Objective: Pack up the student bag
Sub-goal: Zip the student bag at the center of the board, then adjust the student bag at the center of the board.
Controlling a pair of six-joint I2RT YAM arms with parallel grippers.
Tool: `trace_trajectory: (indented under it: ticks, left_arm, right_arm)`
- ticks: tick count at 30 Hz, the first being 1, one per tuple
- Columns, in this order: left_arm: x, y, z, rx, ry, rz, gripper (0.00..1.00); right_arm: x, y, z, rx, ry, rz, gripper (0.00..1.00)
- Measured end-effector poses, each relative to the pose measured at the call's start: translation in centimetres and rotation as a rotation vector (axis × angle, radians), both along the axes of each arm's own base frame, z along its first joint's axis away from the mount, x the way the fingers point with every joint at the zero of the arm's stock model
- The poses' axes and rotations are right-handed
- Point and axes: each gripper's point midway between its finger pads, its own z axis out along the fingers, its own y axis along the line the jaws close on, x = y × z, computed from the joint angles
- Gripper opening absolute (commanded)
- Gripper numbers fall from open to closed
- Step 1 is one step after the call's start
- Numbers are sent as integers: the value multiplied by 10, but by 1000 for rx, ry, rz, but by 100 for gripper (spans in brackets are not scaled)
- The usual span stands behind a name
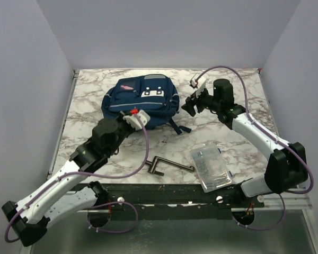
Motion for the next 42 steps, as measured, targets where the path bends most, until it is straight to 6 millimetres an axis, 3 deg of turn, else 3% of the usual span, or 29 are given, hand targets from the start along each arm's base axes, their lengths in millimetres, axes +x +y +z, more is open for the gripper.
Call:
trace_trajectory:
  ticks: [3, 5, 10, 14, 21, 24, 27, 31, 34, 38, 42]
  left_arm:
    - [23, -3, 46, -25, -18, 59, 0]
    - [41, -5, 79, -52, -35, 95, 0]
    - [83, -16, 159, -103, -110, 152, 0]
    - [115, -31, 198, -105, -156, 176, 0]
    - [158, -58, 219, -85, -143, 190, 0]
    - [165, -64, 223, -93, -138, 190, 0]
    - [166, -65, 225, -103, -129, 192, 0]
    - [163, -60, 232, -118, -128, 209, 0]
    - [163, -49, 239, -126, -138, 247, 0]
    - [165, -34, 243, -150, -140, 300, 0]
    - [170, -20, 236, -170, -129, 356, 0]
  right_arm:
    - [-5, -1, 26, 89, -32, -47, 68]
    - [-14, -2, 32, 142, -21, -67, 61]
    - [-26, 6, 41, 279, 73, -112, 58]
    - [-40, 18, 50, 415, 146, -128, 55]
    - [-64, 75, 49, 562, 291, -81, 60]
    - [-56, 95, 32, 569, 379, -120, 61]
    - [-32, 108, 27, 577, 425, -188, 62]
    - [-5, 122, 48, 604, 409, -226, 62]
    - [4, 136, 71, 616, 391, -211, 63]
    - [5, 150, 93, 638, 364, -189, 63]
    - [2, 157, 95, 639, 363, -181, 65]
